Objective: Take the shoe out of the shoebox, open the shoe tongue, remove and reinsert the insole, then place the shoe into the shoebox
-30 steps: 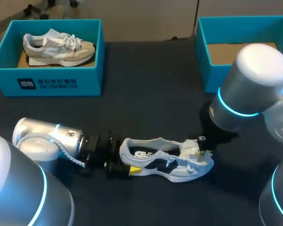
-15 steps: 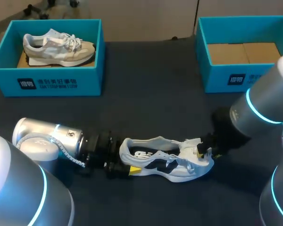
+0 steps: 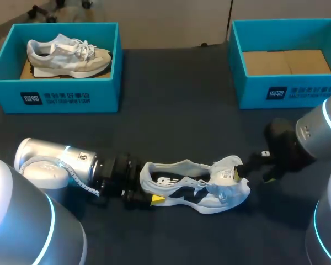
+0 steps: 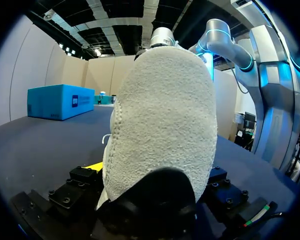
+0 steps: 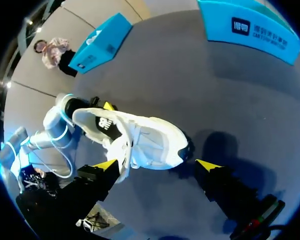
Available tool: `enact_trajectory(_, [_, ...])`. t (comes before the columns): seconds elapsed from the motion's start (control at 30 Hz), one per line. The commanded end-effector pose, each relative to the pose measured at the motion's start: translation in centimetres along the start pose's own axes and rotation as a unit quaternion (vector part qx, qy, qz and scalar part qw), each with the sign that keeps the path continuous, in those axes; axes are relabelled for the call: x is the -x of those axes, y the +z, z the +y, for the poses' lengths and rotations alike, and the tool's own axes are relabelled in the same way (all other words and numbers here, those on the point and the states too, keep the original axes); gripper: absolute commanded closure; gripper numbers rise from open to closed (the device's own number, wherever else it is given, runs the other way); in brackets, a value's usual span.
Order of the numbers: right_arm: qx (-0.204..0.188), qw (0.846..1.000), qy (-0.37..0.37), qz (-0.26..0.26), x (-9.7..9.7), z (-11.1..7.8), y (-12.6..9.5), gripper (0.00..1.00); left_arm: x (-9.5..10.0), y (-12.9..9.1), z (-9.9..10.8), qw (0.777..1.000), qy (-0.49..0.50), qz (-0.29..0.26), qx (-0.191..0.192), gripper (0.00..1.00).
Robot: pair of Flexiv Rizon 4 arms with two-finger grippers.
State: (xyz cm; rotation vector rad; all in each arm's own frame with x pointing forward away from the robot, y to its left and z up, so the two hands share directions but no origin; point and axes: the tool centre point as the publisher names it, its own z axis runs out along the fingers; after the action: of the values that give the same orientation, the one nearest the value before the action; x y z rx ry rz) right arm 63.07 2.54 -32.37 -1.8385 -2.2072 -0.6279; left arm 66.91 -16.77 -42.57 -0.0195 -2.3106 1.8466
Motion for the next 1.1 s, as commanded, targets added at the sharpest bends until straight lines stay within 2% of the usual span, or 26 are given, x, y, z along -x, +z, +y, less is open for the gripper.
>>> enact_trajectory(0.03, [-0.009,0.999,-0.015,-0.028,-1.2,0.0,-3.1,0.00,-0.1,-0.1,0.5,1.000,0.000,0.000,0.001,1.00])
enact_trajectory(0.27, [-0.035,0.992,-0.094,-0.081,-4.0,1.5,-5.4,0.00,-0.1,-0.1,0.5,1.000,0.000,0.000,0.001,1.00])
enact_trajectory(0.53, [-0.093,0.959,-0.221,-0.151,-8.6,3.9,-7.1,0.00,-0.1,-0.1,0.5,1.000,0.000,0.000,0.001,1.00])
enact_trajectory(0.6, [-0.105,0.953,-0.237,-0.157,-9.0,4.2,-7.2,0.25,-0.1,-0.1,0.5,1.000,0.000,0.000,0.001,1.00])
enact_trajectory(0.63, [-0.117,0.947,-0.252,-0.162,-9.2,4.3,-7.3,0.56,-0.1,-0.1,0.5,1.000,0.000,0.000,0.001,1.00])
enact_trajectory(0.67, [-0.126,0.943,-0.259,-0.168,-9.5,4.4,-7.3,0.80,-0.1,-0.1,0.5,1.000,0.000,0.000,0.001,1.00])
enact_trajectory(0.7, [-0.131,0.940,-0.268,-0.169,-9.9,4.6,-7.2,1.00,-0.1,-0.1,0.5,1.000,0.000,0.000,0.001,1.00])
enact_trajectory(0.9, [-0.159,0.910,-0.345,-0.164,-11.3,5.1,-6.6,1.00,-0.1,-0.1,0.5,1.000,0.000,0.000,0.001,1.00])
enact_trajectory(1.1, [-0.175,0.881,-0.422,-0.125,-12.3,5.9,-4.7,1.00,-0.1,-0.1,0.5,1.000,0.000,0.000,0.001,1.00])
